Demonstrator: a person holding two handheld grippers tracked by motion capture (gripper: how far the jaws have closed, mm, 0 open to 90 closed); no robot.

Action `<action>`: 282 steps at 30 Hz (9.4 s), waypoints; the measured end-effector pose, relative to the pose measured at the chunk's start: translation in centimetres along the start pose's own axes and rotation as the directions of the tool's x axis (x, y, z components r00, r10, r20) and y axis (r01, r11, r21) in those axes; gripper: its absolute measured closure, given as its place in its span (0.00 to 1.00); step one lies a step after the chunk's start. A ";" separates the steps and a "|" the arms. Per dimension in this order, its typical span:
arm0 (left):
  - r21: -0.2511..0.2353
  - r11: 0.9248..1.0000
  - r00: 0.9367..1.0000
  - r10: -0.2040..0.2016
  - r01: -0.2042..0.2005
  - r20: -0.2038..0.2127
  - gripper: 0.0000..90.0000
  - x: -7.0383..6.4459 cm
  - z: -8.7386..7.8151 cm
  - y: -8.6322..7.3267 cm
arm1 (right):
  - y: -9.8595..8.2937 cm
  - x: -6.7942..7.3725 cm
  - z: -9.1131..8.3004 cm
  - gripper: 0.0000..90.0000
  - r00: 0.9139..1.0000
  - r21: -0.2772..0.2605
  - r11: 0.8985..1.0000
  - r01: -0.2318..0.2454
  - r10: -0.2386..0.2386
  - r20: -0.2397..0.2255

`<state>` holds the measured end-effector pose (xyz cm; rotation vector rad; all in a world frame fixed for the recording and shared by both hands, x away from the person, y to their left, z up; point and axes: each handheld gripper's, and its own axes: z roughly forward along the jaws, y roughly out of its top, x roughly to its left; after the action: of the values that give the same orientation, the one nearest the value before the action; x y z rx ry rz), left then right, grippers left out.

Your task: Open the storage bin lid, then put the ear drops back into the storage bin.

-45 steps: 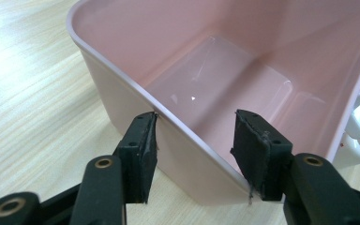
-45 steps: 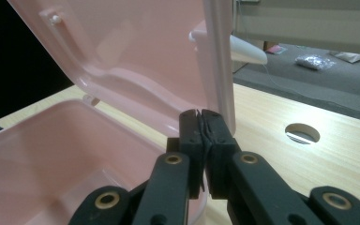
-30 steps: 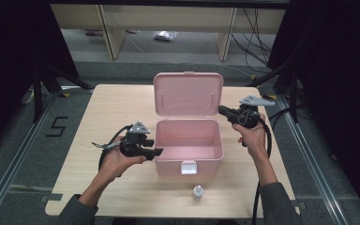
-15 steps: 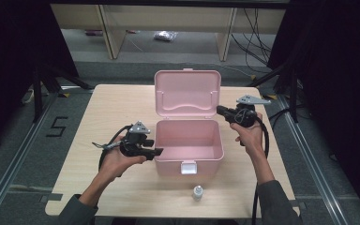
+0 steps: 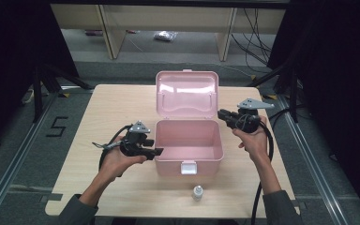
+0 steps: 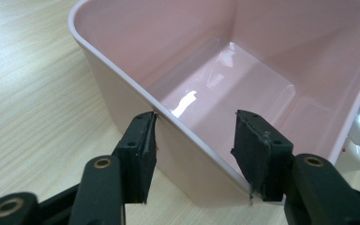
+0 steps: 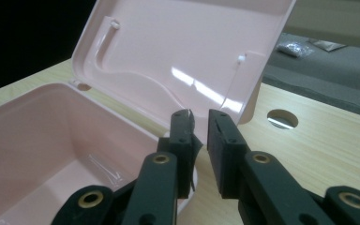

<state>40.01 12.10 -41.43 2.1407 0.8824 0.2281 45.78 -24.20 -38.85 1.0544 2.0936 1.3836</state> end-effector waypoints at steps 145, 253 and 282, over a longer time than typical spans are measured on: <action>-0.015 1.000 1.000 0.010 -0.010 -0.004 0.54 -0.2 -0.1 -0.1 | -9.1 16.0 -3.2 0.45 0.892 0.533 0.717 0.449 -0.324 -0.315; -0.005 1.000 1.000 0.024 -0.024 -0.012 0.54 -0.4 -0.2 -0.1 | -6.1 17.6 -2.1 0.67 0.819 0.606 0.553 0.573 -0.353 -0.452; -0.005 1.000 1.000 0.026 -0.026 -0.014 0.54 -0.5 -0.2 0.0 | -4.8 16.6 -3.9 0.67 0.826 0.596 0.578 0.558 -0.317 -0.466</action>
<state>39.55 11.90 -41.25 2.1496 0.8616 0.2585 31.01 -14.64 -40.50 0.4457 2.9874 0.4643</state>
